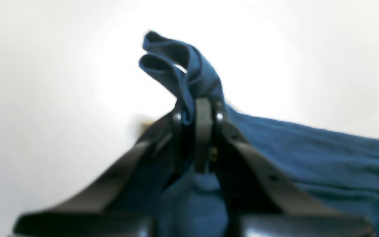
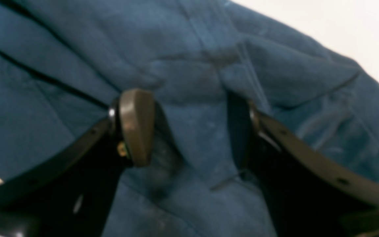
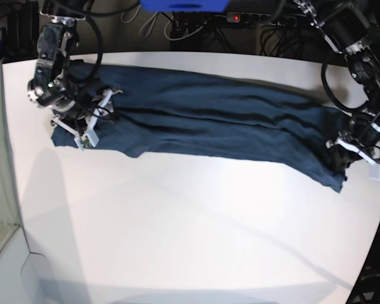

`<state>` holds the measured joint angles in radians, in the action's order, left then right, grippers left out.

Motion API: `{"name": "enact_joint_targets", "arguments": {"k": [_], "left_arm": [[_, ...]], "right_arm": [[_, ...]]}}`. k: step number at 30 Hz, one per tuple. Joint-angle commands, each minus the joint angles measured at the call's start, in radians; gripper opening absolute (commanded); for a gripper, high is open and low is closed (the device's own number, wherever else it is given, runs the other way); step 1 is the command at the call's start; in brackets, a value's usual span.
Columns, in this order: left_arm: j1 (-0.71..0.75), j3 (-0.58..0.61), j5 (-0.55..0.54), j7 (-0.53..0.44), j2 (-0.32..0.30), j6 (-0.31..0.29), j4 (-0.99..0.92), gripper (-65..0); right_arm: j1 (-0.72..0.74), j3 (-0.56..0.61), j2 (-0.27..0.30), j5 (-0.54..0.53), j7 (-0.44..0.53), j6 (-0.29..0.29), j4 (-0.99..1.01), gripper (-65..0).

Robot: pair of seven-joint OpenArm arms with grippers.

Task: Layout the t-shirt on the table in an organized manner, then fold the t-shirt properly
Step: 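Release the strip end and move the left gripper to the strip's middle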

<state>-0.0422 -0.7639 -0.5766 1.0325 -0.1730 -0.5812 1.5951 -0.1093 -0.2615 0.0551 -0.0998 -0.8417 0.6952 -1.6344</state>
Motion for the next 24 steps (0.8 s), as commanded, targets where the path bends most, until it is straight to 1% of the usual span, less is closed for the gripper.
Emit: {"name": "enact_joint_targets", "arguments": {"k": [1,2,4,6,9,12,15,18,20,24], "left_arm": [[-0.008,0.016,-0.018,-0.017,-0.001,0.008,0.040,-64.8],[0.005,0.037,-0.013,-0.017,0.011,0.027,0.057,-64.8],[0.026,0.096,0.034,-0.017,0.034,0.091,0.113,-64.8],[0.046,0.151,0.108,-0.017,0.072,0.152,0.170,-64.8],[0.069,0.237,0.255,-0.019,0.132,0.229,0.248,-64.9],[0.097,0.360,0.410,-0.019,0.183,0.278,0.324,-64.9],[0.127,0.505,0.548,-0.019,0.221,0.309,0.362,-64.9],[0.130,0.607,0.633,-0.019,0.261,0.344,0.359,-64.9],[0.132,0.671,0.676,-0.019,0.289,0.382,0.357,-64.9],[0.152,0.786,0.717,-0.019,0.324,0.450,0.357,-64.9]], "right_arm": [[0.012,-0.002,0.007,-0.007,0.017,0.003,-0.014,-28.7],[0.012,-0.002,0.005,-0.007,0.017,0.003,-0.014,-28.7],[0.012,-0.002,0.005,-0.007,0.017,0.003,-0.014,-28.7],[0.012,-0.002,0.005,-0.007,0.017,0.003,-0.014,-28.7],[0.012,-0.002,0.005,-0.007,0.017,0.003,-0.014,-28.7],[0.012,-0.002,0.005,-0.007,0.017,0.003,-0.014,-28.7],[0.012,-0.002,0.004,-0.007,0.017,0.003,-0.014,-28.7],[0.012,-0.002,0.004,-0.007,0.017,0.003,-0.014,-28.7],[0.012,-0.002,0.005,-0.007,0.017,0.003,-0.014,-28.7],[0.012,-0.002,0.007,-0.007,0.017,0.003,-0.014,-28.7]]}}
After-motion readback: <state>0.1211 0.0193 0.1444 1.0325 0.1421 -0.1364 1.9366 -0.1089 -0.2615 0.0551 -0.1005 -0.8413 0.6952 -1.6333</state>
